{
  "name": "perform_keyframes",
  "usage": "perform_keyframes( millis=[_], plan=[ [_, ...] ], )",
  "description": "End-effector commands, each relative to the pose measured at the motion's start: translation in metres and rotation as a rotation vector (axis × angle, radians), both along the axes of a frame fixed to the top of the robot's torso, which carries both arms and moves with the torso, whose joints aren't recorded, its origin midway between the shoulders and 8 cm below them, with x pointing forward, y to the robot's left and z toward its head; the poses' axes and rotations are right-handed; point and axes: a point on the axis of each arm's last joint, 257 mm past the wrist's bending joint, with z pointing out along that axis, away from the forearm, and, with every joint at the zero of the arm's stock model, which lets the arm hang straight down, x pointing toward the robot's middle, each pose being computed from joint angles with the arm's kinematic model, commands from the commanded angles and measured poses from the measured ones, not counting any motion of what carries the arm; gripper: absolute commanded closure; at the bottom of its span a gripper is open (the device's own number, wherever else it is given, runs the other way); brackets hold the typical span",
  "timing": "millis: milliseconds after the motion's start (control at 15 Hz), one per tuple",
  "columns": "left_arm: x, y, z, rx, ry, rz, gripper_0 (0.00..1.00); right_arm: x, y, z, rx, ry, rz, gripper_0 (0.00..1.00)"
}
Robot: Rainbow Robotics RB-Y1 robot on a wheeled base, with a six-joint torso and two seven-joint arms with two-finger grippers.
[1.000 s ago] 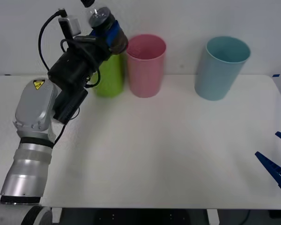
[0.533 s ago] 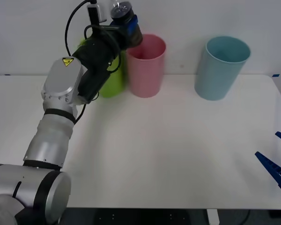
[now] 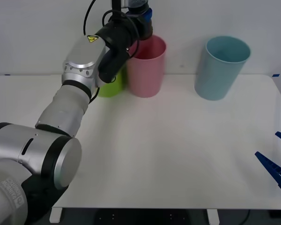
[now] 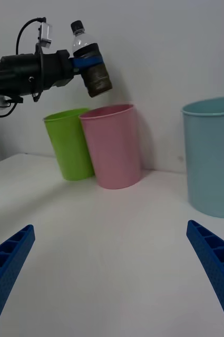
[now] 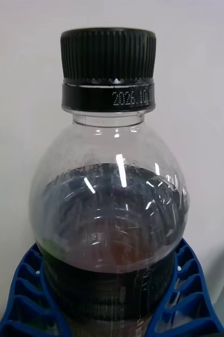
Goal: Grasp the object on the table and drop it into the matching bin: aluminum can to the light blue bin, PET bottle to the pink bin.
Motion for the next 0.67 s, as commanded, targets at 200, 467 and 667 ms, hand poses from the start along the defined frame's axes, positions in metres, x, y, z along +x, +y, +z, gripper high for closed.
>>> perform_keyframes(
  millis=[200, 467, 667],
  plan=[
    [-0.002, -0.011, -0.004, 0.008, -0.003, 0.015, 1.0, 0.0, 0.0, 0.0, 0.0, 0.0, 0.0, 0.0],
    [-0.003, -0.016, -0.003, 0.01, -0.005, 0.007, 0.92, 0.0, 0.0, 0.0, 0.0, 0.0, 0.0, 0.0],
    [-0.005, -0.019, -0.004, 0.004, -0.003, 0.0, 0.0, 0.0, 0.0, 0.0, 0.0, 0.0, 0.0, 0.0]
  ],
)
